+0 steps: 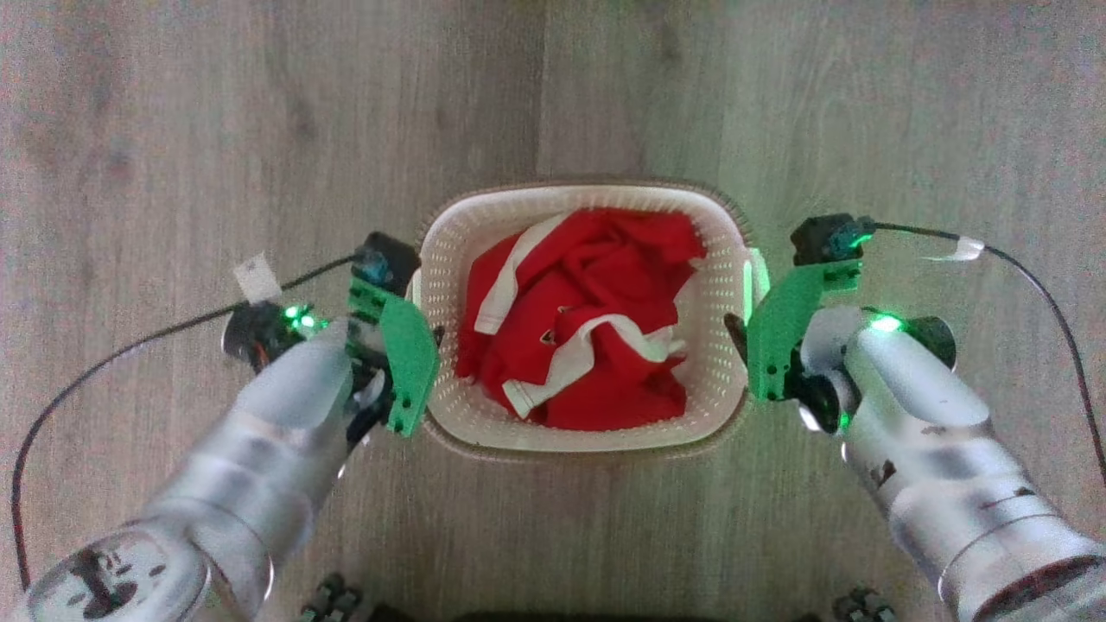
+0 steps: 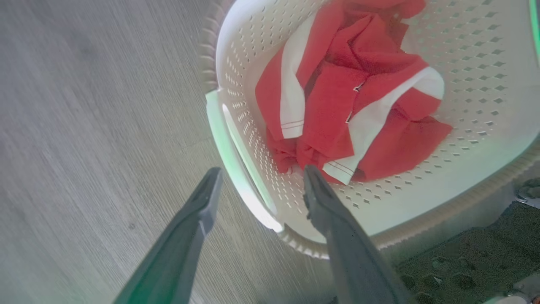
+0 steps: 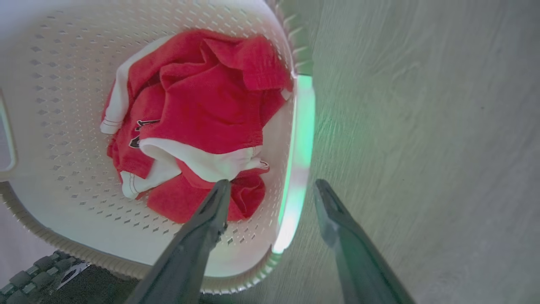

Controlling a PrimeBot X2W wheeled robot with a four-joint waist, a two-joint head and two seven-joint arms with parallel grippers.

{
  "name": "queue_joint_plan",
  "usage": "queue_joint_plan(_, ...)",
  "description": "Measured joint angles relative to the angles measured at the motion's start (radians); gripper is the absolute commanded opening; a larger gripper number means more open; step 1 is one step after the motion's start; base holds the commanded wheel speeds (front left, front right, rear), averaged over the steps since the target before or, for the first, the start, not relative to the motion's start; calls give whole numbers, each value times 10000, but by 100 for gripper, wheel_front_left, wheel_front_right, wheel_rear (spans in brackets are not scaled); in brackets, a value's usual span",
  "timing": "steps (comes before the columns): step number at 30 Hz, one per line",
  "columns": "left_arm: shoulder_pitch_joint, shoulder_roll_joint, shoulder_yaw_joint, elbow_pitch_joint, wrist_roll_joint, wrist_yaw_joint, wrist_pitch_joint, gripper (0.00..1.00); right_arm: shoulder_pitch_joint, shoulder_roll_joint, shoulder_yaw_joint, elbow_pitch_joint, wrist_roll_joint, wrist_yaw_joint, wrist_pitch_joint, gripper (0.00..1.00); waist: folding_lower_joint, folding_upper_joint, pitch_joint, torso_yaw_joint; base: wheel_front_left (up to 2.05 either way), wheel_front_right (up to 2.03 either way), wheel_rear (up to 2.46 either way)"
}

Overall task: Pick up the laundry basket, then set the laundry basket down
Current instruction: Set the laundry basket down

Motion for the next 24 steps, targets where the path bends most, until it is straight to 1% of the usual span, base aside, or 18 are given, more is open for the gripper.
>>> queue_joint_plan(6, 525, 65, 19, 117, -127, -12, -305, 100, 289, 10, 226, 171, 307, 0, -274, 100, 0, 0, -760, -95, 0, 0, 0)
queue_joint_plan(10, 779, 165, 82, 142, -211, 291, -907, 100, 406, 12, 251, 198, 445, 0, -991, 100, 0, 0, -1337, -171, 0, 0, 0)
queue_joint_plan(13, 1009, 253, 295, 153, -355, 487, -1624, 100, 413, 13, 374, 111, 453, 0, -1661, 100, 0, 0, -1815, -234, 0, 0, 0)
queue_joint_plan(14, 1009, 253, 295, 153, -355, 487, -1624, 100, 413, 13, 374, 111, 453, 0, -1661, 100, 0, 0, -1815, -234, 0, 0, 0)
queue_joint_plan(16, 1145, 328, 366, 155, -389, 644, -2086, 100, 459, 17, 407, -25, 472, 0, -2163, 100, 0, 0, -2143, -280, 0, 0, 0)
queue_joint_plan(18, 1215, 384, 479, 127, -397, 876, -2428, 100, 612, 25, 347, -184, 688, 0, -2677, 100, 0, 0, -2466, -327, 0, 0, 0)
queue_joint_plan(21, 1234, 550, 800, -226, -378, 1442, -2606, 100, 862, 33, 255, -196, 777, 0, -3404, 100, -1, 0, -2944, -389, 0, 0, 0)
queue_joint_plan(24, 1263, 993, 1546, -1570, 25, 2128, -2610, 100, 961, 35, 186, -198, 652, 0, -4146, 100, -1, 0, -3387, -447, 0, 0, 0)
